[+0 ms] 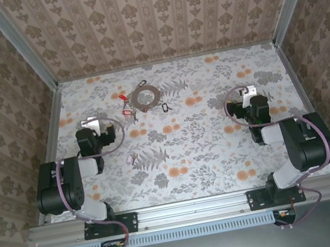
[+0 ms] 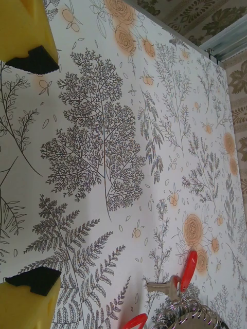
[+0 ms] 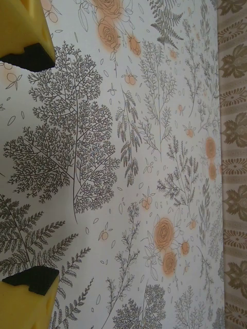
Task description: Put the keys on the keyring
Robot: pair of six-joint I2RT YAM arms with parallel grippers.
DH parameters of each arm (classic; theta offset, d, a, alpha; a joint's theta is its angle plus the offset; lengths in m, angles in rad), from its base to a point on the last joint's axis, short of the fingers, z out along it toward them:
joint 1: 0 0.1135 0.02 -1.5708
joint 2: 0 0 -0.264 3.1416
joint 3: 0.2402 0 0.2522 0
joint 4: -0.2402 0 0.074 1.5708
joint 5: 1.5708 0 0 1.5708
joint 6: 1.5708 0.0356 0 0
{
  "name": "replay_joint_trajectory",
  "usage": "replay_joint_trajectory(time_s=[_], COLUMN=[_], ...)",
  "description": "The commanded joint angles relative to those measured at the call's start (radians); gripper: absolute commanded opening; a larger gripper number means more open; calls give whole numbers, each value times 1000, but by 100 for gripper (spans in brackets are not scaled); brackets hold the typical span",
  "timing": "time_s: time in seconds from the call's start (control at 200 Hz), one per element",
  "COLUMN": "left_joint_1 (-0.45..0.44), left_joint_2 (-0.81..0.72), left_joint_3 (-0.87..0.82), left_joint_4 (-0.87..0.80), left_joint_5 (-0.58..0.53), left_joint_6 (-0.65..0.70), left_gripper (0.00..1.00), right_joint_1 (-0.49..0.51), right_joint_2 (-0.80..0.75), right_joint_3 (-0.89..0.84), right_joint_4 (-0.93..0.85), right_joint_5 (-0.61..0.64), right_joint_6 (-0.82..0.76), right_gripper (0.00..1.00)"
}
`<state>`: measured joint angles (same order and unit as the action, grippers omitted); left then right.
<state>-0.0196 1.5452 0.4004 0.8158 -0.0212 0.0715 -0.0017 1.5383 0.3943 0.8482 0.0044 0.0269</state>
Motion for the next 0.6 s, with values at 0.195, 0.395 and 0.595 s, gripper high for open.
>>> replay_joint_trajectory(time_s=[0.195, 0.395, 0.595], left_joint_1=[-1, -2, 1], left_joint_2=[-11, -12, -11], left_joint_3=[9, 9, 11], left_joint_4=[25, 25, 25], left_joint_5=[12, 12, 16], left_joint_6=[-12, -13, -17], left_gripper=[100, 100, 100], right_joint_1=[14, 13, 12], right_joint_2=[-10, -10, -10], right_joint_3=[15, 14, 14], right_joint_4=[5, 5, 5], right_joint_5=[31, 29, 28], right_joint_6=[-2, 0, -1], right_gripper=[100, 100, 100])
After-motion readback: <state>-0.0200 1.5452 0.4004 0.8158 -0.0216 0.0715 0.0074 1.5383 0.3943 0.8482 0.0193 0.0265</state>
